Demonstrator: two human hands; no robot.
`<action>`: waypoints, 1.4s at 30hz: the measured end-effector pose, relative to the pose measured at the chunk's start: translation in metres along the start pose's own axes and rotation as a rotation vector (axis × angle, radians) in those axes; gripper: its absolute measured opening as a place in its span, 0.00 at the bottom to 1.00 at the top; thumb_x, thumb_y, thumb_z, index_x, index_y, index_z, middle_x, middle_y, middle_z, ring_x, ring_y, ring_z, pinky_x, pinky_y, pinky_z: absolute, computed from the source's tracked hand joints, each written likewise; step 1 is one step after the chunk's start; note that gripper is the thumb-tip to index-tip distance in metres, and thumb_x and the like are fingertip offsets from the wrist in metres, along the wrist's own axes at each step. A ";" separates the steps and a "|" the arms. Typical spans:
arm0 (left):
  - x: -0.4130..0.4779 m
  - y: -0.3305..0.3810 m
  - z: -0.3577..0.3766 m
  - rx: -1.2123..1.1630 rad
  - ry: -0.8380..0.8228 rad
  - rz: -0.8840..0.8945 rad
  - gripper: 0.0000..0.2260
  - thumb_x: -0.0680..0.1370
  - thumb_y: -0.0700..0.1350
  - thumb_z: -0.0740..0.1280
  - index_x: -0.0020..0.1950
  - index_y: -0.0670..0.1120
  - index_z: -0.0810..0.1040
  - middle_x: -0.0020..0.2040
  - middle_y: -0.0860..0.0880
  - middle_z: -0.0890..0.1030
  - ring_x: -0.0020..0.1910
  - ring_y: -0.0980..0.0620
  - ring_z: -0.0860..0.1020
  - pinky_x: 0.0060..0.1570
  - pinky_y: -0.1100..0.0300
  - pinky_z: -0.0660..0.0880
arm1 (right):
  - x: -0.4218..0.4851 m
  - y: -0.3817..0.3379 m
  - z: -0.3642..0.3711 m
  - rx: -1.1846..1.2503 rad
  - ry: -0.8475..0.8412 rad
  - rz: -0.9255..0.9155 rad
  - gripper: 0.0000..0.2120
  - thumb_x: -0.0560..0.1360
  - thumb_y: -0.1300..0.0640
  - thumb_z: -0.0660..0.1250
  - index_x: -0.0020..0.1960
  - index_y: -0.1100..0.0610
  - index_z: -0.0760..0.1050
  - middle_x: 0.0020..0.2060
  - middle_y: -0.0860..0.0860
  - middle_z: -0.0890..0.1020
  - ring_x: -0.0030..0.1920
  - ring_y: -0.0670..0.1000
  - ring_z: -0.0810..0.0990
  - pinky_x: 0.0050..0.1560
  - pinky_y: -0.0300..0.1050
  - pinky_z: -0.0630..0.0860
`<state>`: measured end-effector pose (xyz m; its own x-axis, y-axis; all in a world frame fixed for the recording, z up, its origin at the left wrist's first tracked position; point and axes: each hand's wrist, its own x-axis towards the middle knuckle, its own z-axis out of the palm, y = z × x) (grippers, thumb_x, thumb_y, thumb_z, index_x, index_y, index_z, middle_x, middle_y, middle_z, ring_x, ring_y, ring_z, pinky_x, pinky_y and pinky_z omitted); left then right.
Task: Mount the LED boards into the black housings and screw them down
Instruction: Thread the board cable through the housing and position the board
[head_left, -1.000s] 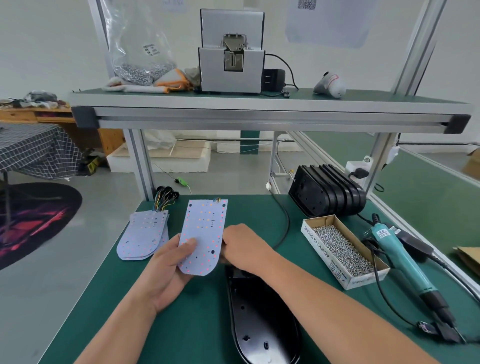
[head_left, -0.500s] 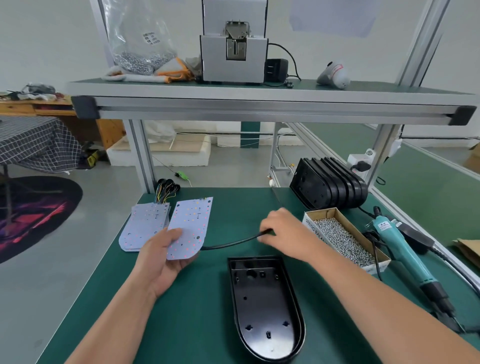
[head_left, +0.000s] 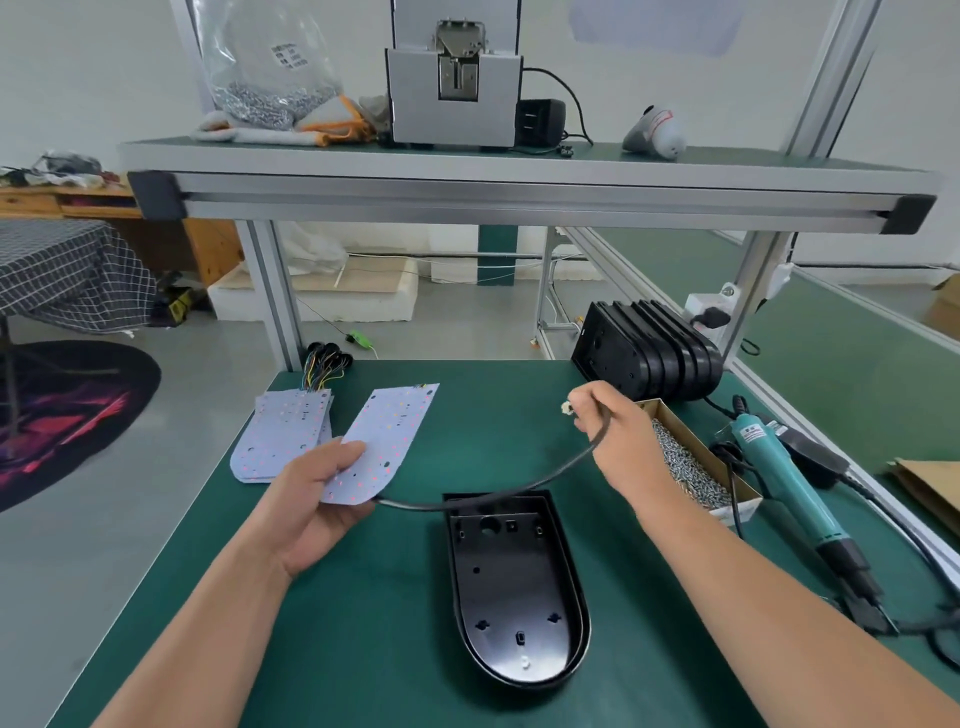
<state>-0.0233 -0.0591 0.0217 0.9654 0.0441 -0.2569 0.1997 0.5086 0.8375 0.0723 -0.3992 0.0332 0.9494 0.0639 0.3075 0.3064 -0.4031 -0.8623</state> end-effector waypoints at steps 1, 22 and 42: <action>0.000 -0.002 0.003 0.006 -0.030 0.006 0.09 0.82 0.41 0.66 0.58 0.41 0.83 0.49 0.46 0.86 0.40 0.52 0.84 0.33 0.61 0.80 | -0.003 -0.002 0.001 0.120 0.020 0.008 0.10 0.85 0.56 0.62 0.47 0.55 0.79 0.46 0.53 0.84 0.48 0.52 0.85 0.54 0.46 0.80; -0.010 -0.029 0.048 0.297 -0.141 0.050 0.15 0.84 0.46 0.67 0.68 0.40 0.80 0.63 0.40 0.85 0.57 0.42 0.84 0.55 0.46 0.81 | -0.078 -0.028 0.001 0.664 -0.043 0.007 0.08 0.83 0.52 0.64 0.48 0.48 0.80 0.48 0.63 0.86 0.41 0.61 0.87 0.37 0.45 0.83; -0.016 -0.032 0.063 0.172 -0.198 0.092 0.19 0.78 0.49 0.73 0.64 0.39 0.81 0.61 0.40 0.86 0.51 0.47 0.85 0.44 0.59 0.82 | -0.082 -0.042 0.016 0.370 -0.200 -0.122 0.04 0.84 0.68 0.63 0.52 0.66 0.76 0.40 0.51 0.85 0.37 0.48 0.83 0.40 0.39 0.79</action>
<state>-0.0350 -0.1306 0.0296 0.9913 -0.0946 -0.0912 0.1192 0.3559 0.9269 -0.0171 -0.3725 0.0381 0.8883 0.2810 0.3631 0.3863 -0.0298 -0.9219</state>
